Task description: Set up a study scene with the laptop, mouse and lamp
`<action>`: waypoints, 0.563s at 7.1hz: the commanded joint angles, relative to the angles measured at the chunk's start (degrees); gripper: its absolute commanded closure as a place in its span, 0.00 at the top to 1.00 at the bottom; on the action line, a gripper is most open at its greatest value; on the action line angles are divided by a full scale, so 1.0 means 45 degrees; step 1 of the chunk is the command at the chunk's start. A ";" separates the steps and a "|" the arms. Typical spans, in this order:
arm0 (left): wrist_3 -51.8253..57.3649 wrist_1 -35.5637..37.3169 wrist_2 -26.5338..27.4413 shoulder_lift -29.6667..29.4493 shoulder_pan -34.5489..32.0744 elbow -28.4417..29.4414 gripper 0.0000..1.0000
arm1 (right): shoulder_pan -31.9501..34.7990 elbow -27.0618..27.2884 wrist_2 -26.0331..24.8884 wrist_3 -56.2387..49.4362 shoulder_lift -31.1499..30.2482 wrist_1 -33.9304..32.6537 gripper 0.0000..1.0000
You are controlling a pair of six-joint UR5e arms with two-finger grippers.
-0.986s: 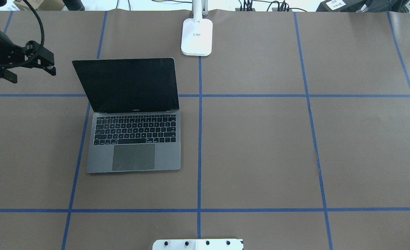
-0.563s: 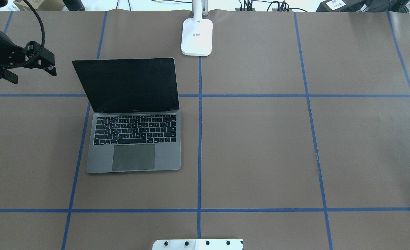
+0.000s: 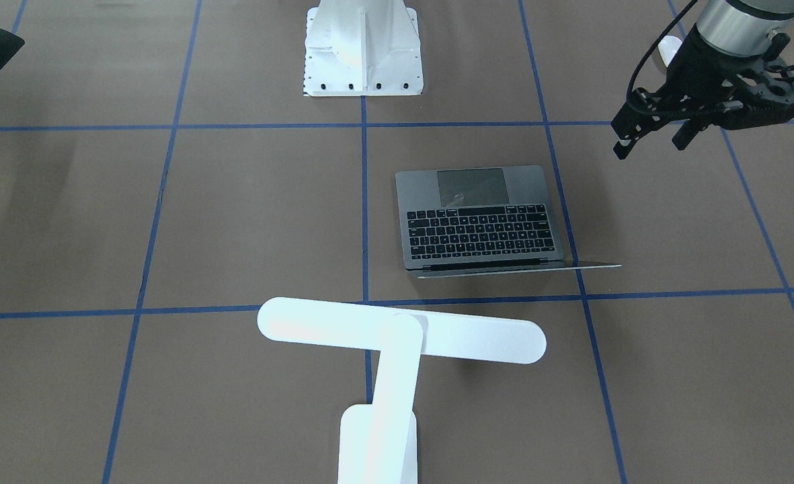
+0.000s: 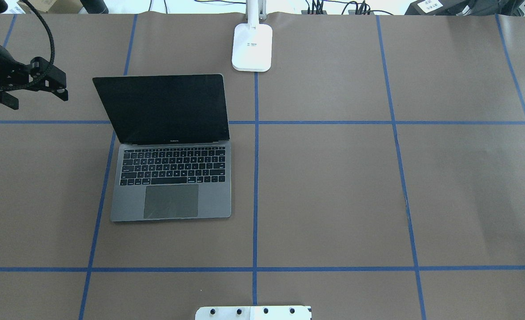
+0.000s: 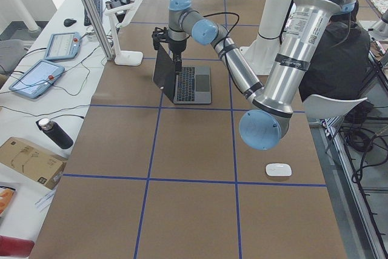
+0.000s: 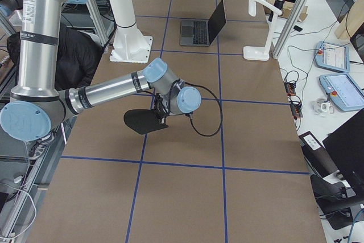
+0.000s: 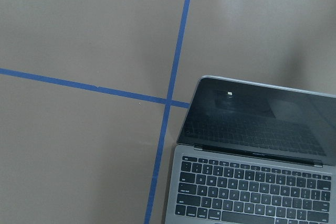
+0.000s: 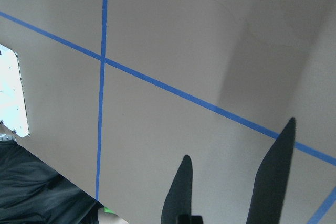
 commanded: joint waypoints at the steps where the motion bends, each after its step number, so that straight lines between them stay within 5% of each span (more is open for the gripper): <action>1: 0.1762 -0.0039 -0.0084 0.1128 -0.0005 -0.0122 1.00 | -0.0027 0.0652 0.0344 0.2685 0.1305 -0.0424 0.00; 4: 0.4218 -0.0543 -0.0045 0.3195 -0.0063 -0.0239 1.00 | -0.0882 0.0949 0.1083 0.5851 0.2864 -0.0384 0.00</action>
